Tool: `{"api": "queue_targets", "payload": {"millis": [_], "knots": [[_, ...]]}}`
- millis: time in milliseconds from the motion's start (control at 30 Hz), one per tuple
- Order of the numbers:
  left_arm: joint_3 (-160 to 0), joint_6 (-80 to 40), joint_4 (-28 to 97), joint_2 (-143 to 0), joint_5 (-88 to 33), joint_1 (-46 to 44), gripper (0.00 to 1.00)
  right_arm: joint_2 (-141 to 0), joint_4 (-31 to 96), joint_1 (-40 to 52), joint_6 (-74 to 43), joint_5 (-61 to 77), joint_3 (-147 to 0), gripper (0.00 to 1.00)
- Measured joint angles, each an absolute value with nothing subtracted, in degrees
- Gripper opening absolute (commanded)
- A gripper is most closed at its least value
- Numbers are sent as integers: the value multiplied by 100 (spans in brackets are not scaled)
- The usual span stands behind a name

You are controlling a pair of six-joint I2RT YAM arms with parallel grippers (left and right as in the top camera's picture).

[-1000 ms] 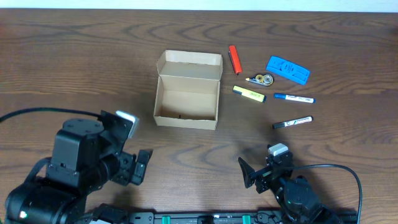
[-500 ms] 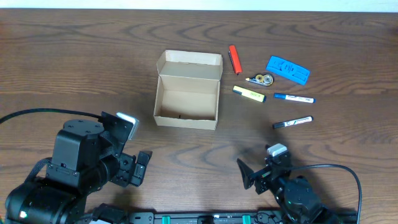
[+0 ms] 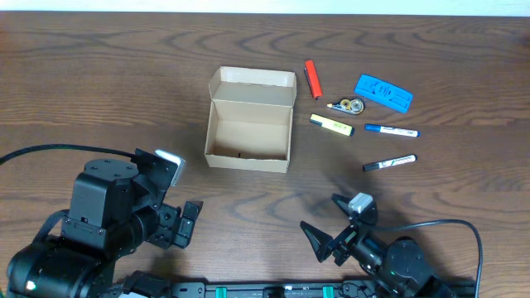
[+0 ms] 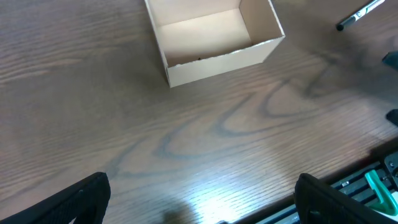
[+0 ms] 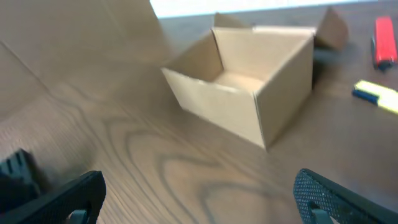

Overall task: Pack container
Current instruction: 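Reach the right gripper to the blue whiteboard duster and grasp it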

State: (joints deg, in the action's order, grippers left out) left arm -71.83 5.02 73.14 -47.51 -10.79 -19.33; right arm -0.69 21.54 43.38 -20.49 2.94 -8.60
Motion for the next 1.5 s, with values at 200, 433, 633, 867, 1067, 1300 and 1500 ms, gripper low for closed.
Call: {"api": "queue_targets", "payload": {"millis": [200, 433, 633, 867, 1067, 1300, 1500], "knots": [[-7183, 502, 7317, -4751, -1079, -1933, 95, -176, 2580, 4209, -2152, 150, -961, 99], [-7183, 502, 7319, -4751, -1081, -1933, 95, -1162, 2873, 3743, -1911, 104, -2058, 99], [-7183, 502, 7319, -4751, -1083, -1933, 95, -2915, 3688, 3192, -1669, 71, -3612, 99], [-7183, 502, 7317, -4753, -1081, -1933, 95, -4508, 4152, 2980, -1472, 86, -5072, 99], [-7183, 502, 7317, -4753, -1081, -1933, 95, -5004, 3968, 2895, -757, 25, -5223, 99], [-7183, 502, 7319, -4753, -1081, -1933, 95, -6783, 4807, 1535, 333, -161, -6565, 99], [-7183, 504, 7317, -4753, -1081, -1933, 95, -7918, 4814, 429, 1505, -158, -7579, 99]]}}
